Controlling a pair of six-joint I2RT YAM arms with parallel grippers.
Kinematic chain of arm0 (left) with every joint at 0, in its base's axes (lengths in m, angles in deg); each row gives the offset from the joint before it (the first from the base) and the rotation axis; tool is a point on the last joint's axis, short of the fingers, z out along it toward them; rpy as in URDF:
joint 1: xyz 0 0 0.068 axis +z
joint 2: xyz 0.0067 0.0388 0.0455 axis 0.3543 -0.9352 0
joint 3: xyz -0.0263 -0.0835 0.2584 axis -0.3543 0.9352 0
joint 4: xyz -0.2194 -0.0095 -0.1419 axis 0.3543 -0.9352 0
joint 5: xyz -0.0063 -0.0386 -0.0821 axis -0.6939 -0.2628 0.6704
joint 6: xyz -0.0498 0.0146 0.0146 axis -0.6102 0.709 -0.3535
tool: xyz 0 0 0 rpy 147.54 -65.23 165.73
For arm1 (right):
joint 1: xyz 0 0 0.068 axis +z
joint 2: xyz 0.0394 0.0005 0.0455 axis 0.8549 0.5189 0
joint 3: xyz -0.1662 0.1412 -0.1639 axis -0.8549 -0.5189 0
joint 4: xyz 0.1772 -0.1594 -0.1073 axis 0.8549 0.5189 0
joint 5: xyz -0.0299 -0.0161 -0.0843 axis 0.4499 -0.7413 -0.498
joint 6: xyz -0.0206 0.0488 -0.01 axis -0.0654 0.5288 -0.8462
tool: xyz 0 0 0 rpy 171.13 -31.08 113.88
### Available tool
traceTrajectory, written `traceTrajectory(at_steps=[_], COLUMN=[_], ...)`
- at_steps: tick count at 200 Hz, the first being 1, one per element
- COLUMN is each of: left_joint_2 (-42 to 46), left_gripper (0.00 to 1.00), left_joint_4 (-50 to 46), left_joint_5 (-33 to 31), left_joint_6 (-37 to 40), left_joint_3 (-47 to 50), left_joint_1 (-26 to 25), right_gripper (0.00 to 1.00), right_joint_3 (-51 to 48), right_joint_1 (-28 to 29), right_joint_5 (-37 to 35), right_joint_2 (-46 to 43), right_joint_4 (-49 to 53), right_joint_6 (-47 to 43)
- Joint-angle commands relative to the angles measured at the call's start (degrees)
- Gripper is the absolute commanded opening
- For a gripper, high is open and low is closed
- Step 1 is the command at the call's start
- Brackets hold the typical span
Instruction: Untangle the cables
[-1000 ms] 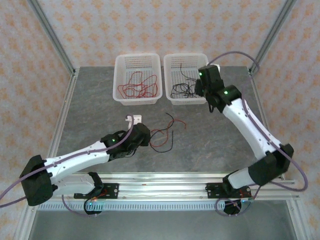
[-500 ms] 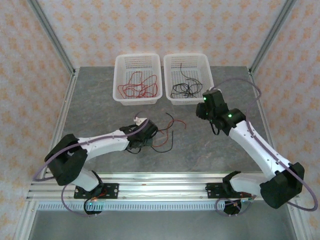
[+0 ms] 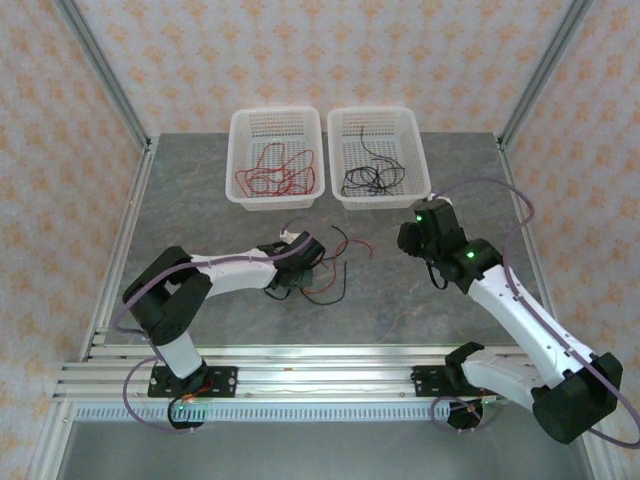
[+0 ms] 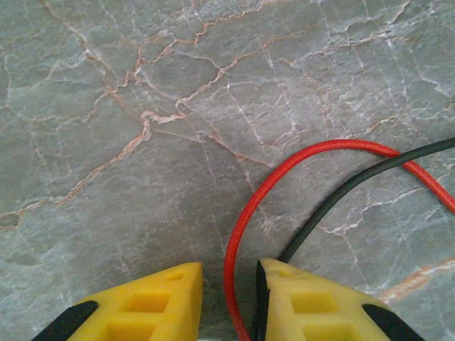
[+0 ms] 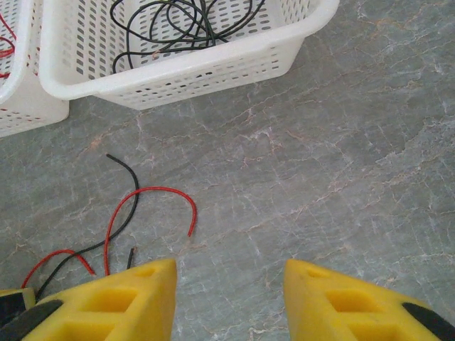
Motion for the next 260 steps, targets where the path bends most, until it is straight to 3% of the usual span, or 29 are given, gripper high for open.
traceTrajectory(at_steps=[1, 82, 260], left_joint_2=[-2.18, -3.38, 14.23], left_gripper=[0.26, 0.0, 0.0], left_joint_4=[0.16, -1.83, -12.3], left_joint_5=[-1.65, -4.55, -8.72], left_joint_6=[1.5, 2.22, 3.66], left_joint_3=[-1.82, -3.86, -19.59], left_joint_1=[0.75, 0.54, -7.02], right_gripper=[0.43, 0.43, 0.44], right_joint_3=[-0.67, -2.09, -11.11], right_joint_1=[0.31, 0.31, 0.31], right_joint_5=[-1.07, 0.07, 13.14], right_joint_2=[-1.19, -2.52, -1.64], right_joint_4=[0.05, -0.54, -15.87], right_joint_6=[1.25, 1.76, 8.74])
